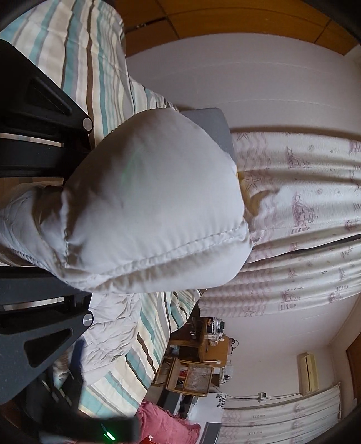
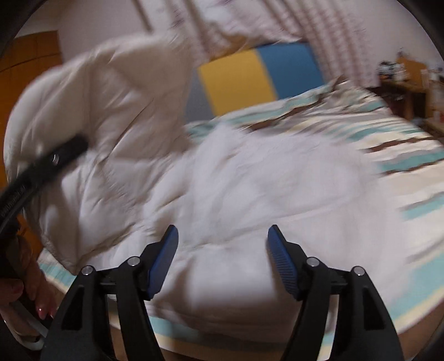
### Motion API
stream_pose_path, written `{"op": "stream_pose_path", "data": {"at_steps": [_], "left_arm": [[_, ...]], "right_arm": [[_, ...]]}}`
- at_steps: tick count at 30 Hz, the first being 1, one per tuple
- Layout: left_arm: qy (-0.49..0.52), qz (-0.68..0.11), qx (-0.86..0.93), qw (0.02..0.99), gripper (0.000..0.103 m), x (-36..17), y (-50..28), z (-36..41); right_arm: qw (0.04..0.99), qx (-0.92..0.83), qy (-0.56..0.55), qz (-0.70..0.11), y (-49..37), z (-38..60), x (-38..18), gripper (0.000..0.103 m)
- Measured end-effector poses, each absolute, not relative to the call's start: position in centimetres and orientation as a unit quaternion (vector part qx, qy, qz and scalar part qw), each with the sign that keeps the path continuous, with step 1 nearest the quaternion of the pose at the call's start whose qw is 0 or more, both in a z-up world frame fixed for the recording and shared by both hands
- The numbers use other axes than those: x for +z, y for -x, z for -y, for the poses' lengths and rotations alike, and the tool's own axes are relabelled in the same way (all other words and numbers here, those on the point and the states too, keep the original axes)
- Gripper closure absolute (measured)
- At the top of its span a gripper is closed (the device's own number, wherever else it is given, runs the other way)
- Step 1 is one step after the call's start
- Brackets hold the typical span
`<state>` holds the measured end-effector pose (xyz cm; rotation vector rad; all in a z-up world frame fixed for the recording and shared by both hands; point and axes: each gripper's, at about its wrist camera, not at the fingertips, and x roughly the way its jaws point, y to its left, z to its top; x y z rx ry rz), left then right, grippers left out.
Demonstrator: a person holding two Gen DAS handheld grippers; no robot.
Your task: Fold large clothes
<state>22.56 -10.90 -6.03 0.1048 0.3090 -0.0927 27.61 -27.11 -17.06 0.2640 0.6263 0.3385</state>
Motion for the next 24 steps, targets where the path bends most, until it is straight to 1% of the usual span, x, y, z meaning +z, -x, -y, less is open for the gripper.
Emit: {"op": "stream_pose_path", "data": {"at_steps": [5,7,12,18,24], "left_arm": [[-0.077,-0.154,-0.052,0.984,0.083,-6.2,-22.5,12.9],[-0.091,-0.154,-0.06,0.982,0.083,-6.4,-22.5,14.1],[-0.12,-0.158,-0.081,0.977,0.083,-7.2,-22.5,16.7],[-0.152,-0.17,-0.107,0.968,0.083,-8.3,-23.1,19.7],[-0.163,-0.192,-0.125,0.96,0.082,-9.8,-24.0,22.1]], "right_arm": [[0.933,0.029,-0.159,-0.321,-27.3,35.0,-17.2,0.034],[0.93,0.004,-0.169,-0.326,-27.1,37.0,-17.7,0.033],[0.915,0.005,-0.197,-0.352,-26.3,39.8,-19.4,0.032],[0.912,0.012,-0.217,-0.348,-25.7,40.2,-19.2,0.032],[0.91,-0.02,-0.238,-0.34,-25.7,42.2,-18.9,0.032]]}}
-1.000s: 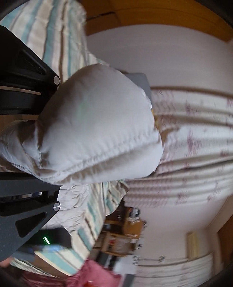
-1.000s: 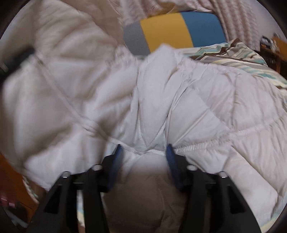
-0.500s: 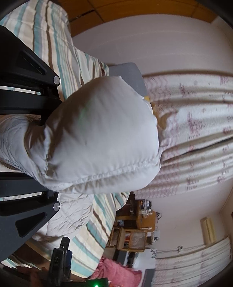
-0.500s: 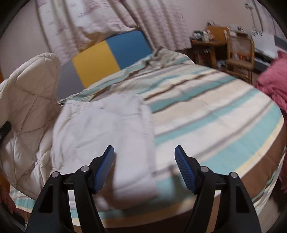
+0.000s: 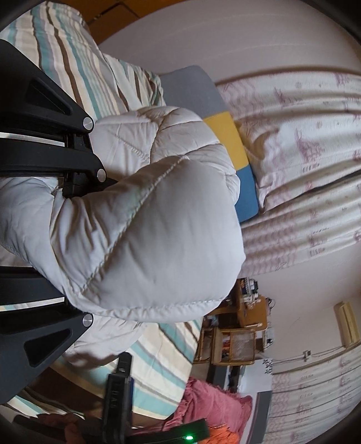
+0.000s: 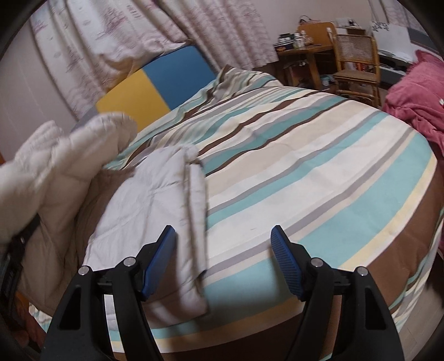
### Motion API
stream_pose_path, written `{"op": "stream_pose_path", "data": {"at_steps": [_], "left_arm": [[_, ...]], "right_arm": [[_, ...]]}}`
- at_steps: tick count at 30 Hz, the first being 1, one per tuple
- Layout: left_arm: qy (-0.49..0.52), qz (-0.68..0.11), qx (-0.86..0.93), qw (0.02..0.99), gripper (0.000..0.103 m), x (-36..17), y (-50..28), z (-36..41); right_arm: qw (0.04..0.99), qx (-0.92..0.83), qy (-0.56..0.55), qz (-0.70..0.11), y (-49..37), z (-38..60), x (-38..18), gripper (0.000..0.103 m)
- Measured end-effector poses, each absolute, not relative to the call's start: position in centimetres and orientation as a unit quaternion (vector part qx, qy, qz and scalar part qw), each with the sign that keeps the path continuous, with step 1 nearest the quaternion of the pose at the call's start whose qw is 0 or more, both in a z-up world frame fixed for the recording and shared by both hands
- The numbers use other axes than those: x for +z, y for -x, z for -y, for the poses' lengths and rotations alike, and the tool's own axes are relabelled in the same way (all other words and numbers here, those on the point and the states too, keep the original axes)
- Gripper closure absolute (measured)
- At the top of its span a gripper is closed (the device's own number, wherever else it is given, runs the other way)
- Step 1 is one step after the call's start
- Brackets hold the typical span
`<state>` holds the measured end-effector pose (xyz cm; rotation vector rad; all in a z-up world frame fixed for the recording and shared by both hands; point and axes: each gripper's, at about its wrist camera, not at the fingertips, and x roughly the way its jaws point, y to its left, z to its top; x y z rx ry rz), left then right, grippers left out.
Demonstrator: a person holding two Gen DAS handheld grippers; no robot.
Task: Fold large clothes
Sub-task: 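Carry the lifted jacket with the left tool while the right tool stays open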
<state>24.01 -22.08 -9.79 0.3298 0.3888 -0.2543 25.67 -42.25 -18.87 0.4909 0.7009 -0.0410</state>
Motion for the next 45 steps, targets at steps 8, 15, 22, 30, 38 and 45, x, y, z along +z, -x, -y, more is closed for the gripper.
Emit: {"op": "stream_pose_path", "data": {"at_steps": [8,15,22,30,38,45], "left_arm": [[-0.205,-0.229,-0.155,0.939,0.074,-12.7,-25.0,25.7],[-0.202,-0.249,-0.174,0.931,0.055,-14.6,-25.5,27.3],[-0.17,-0.257,-0.194,0.931,0.052,-14.6,-25.4,26.8],[-0.154,-0.256,-0.212,0.93,0.032,-13.6,-24.3,27.1],[-0.035,-0.253,-0.287,0.923,0.02,-10.8,-23.2,23.6],[0.073,-0.225,-0.333,0.913,0.017,-8.1,-21.2,18.6]], "right_arm": [[0.908,-0.038,-0.251,-0.334,-25.1,44.1,-18.5,0.032],[0.904,-0.039,-0.259,-0.339,-25.1,44.2,-18.6,0.032],[0.905,-0.032,-0.257,-0.338,-25.3,43.7,-18.3,0.032],[0.908,-0.03,-0.251,-0.334,-25.1,43.4,-17.7,0.032],[0.909,-0.035,-0.245,-0.334,-25.1,43.7,-17.4,0.032],[0.912,-0.052,-0.224,-0.34,-24.9,43.6,-17.4,0.032]]}}
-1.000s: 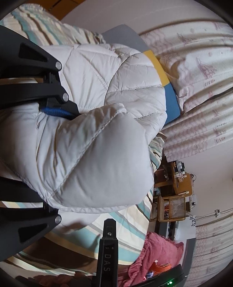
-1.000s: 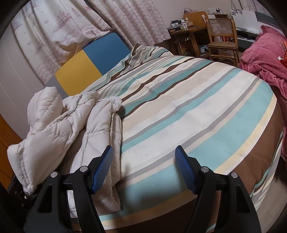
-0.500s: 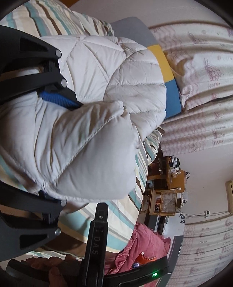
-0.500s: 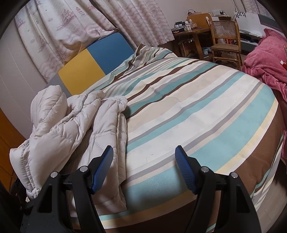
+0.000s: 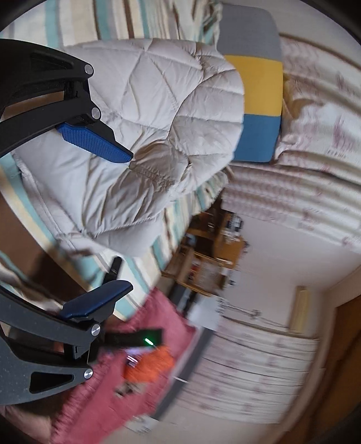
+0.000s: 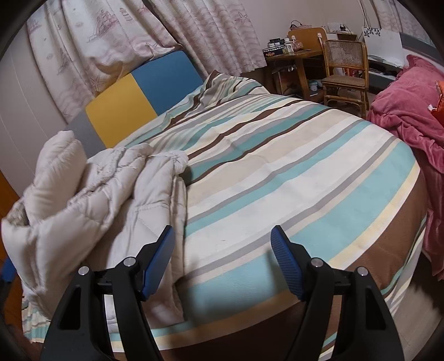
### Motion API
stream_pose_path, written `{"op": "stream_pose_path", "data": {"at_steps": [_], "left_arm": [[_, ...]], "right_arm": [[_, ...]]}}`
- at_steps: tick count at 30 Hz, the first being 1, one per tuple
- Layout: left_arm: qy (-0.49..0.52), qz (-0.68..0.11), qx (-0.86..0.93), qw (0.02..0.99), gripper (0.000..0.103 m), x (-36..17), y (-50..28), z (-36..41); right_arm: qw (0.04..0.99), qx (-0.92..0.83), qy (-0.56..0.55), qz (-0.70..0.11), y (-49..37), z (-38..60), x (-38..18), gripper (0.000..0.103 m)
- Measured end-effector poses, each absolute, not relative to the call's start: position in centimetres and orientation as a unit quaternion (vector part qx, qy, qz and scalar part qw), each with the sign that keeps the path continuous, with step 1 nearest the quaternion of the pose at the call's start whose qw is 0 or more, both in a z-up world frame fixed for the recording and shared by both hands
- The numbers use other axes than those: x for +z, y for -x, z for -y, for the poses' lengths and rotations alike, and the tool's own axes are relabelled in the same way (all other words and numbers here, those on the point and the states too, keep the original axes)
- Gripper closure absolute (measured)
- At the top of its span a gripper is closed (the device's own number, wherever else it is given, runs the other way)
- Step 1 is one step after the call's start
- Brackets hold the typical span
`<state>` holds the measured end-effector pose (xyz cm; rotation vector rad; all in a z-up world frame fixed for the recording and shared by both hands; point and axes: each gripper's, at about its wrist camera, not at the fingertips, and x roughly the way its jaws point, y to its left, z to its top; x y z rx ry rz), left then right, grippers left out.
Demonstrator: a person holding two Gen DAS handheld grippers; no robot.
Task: Fold large clothes
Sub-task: 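Grasp the folded white jacket with both tools and lift it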
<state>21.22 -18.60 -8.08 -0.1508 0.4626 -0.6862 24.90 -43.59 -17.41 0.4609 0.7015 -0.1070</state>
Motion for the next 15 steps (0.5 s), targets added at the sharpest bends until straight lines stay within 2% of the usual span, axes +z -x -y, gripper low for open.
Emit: {"op": "stream_pose_path", "data": {"at_steps": [3,8,11,14,15], "left_arm": [[0.104,-0.183,-0.307,0.928,0.013,-6.9,-20.1,15.4],[0.187,-0.153,-0.178,0.954,0.013,-7.0,-21.4,8.3],[0.234,-0.18,-0.045,0.954,0.013,-8.8,-24.2,3.7],[0.277,-0.222,0.003,0.935,0.014,-10.8,-27.3,0.9],[0.284,-0.236,0.011,0.929,0.016,-11.3,-28.2,0.6]], "right_arm": [[0.913,-0.061,-0.211,-0.343,-24.9,43.6,-17.3,0.032],[0.918,-0.059,-0.2,-0.336,-24.9,43.2,-16.1,0.032],[0.924,-0.044,-0.195,-0.325,-25.0,42.4,-14.6,0.032],[0.935,-0.028,-0.175,-0.306,-25.2,41.3,-12.5,0.032],[0.939,-0.023,-0.169,-0.299,-25.4,40.8,-11.6,0.032]]}}
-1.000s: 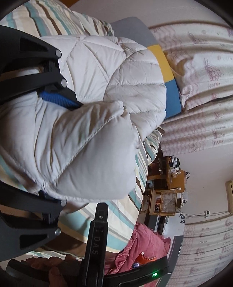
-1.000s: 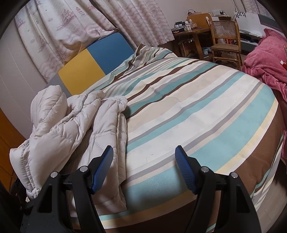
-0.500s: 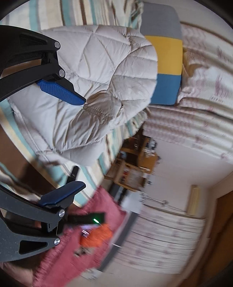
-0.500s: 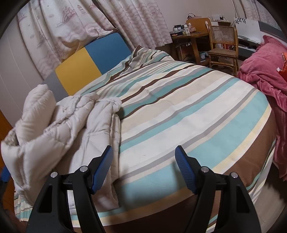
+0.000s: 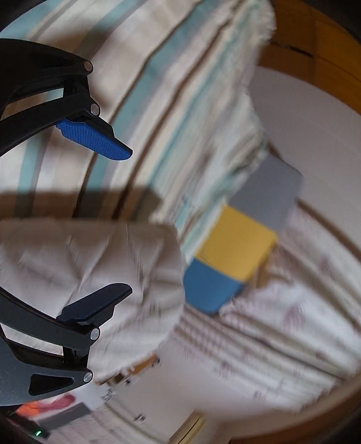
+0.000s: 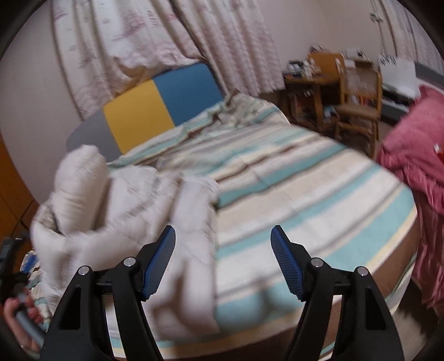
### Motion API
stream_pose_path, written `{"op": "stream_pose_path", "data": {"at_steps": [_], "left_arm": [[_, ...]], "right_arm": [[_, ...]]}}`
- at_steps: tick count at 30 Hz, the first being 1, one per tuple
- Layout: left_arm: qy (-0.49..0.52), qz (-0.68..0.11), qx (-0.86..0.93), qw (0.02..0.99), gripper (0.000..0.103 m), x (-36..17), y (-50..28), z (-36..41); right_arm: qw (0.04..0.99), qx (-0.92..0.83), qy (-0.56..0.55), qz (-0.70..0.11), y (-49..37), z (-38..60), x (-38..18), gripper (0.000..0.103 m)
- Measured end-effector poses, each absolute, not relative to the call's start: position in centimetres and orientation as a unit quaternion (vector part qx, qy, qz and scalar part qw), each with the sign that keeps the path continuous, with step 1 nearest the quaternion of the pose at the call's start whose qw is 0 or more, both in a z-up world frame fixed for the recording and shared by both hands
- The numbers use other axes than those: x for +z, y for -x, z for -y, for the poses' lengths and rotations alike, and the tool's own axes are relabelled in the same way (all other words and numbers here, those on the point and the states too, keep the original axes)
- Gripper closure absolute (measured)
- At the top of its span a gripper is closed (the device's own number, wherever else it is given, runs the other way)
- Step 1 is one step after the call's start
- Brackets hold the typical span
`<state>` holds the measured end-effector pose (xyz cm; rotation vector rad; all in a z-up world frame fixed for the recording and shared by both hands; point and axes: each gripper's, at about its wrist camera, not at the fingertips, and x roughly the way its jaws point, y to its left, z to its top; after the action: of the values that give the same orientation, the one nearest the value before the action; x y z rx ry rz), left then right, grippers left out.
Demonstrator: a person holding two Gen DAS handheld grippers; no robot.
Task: Fold large clothes
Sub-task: 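Grasp the folded white jacket with both tools and lift it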
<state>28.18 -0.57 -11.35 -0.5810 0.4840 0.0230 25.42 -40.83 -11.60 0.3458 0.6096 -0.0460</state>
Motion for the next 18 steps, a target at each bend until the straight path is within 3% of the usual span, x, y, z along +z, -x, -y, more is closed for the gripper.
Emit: {"op": "stream_pose_path", "data": {"at_steps": [6,13,18], "left_arm": [[0.279,-0.31,-0.039,0.908,0.04,-13.8,-32.5,3.7],[0.195,-0.304,-0.078,0.929,0.042,-11.7,-33.4,9.3],[0.13,-0.311,-0.078,0.938,0.042,-11.2,-34.7,12.4]], "right_arm": [[0.951,0.01,-0.15,-0.271,-27.1,38.2,-7.0,0.032],[0.958,0.073,-0.124,-0.25,-30.1,34.0,-3.1,0.032],[0.953,0.092,-0.092,-0.273,-33.7,31.4,-4.2,0.033]]}}
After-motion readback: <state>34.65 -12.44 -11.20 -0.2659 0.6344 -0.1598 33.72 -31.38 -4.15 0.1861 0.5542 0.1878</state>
